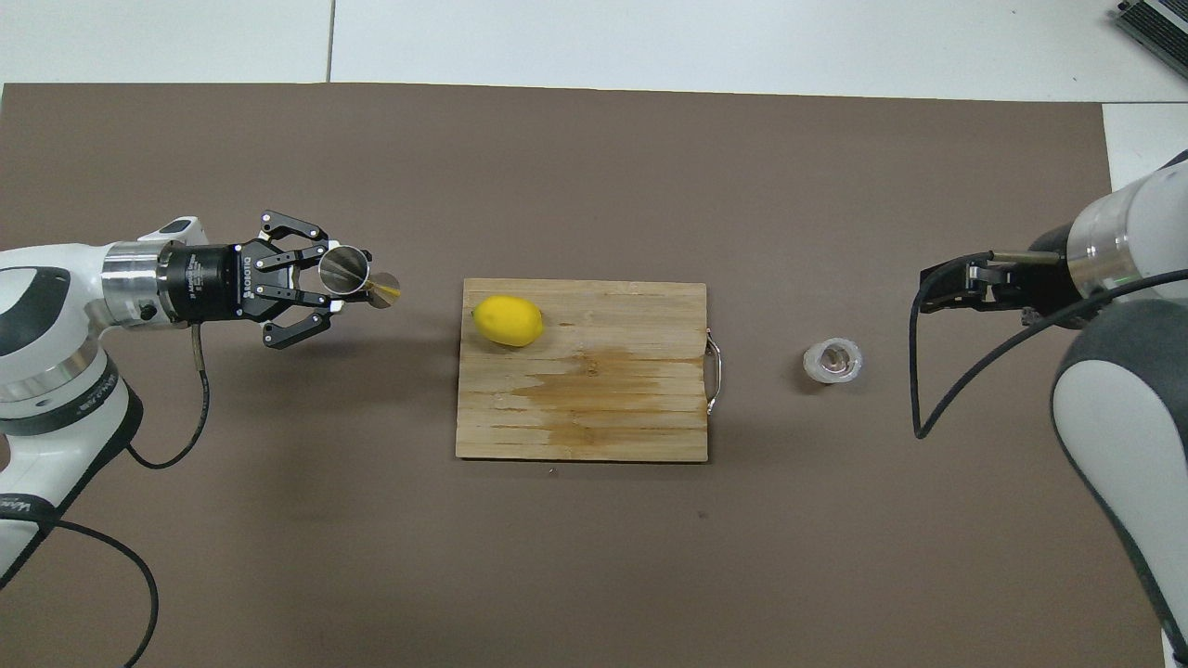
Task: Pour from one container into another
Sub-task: 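Lift the metal cup with the left gripper and carry it over the board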
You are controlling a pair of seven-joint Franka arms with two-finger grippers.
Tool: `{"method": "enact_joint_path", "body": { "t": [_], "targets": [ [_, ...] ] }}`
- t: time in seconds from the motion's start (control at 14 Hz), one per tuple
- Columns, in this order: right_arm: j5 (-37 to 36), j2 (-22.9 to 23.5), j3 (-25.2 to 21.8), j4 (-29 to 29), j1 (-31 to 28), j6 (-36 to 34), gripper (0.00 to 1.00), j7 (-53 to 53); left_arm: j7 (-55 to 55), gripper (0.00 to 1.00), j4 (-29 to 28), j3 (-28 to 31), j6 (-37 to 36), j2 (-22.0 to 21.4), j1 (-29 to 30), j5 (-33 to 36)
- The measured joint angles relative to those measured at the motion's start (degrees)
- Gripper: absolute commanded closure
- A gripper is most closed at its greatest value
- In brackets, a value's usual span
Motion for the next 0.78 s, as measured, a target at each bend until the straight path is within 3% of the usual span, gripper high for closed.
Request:
{"method": "enact_joint_path", "body": {
  "t": [0.5, 0.78],
  "targets": [
    [0.00, 0.00, 0.00, 0.00, 0.00, 0.00, 0.00, 0.00, 0.67, 1.00, -6.31, -0.05, 9.62, -2.46, -11.23, -10.36],
    [0.00, 0.00, 0.00, 0.00, 0.00, 0.00, 0.00, 0.00, 7.37, 1.00, -10.74, -0.06, 13.58, -2.70, -17.21, -19.18]
  ]
}}
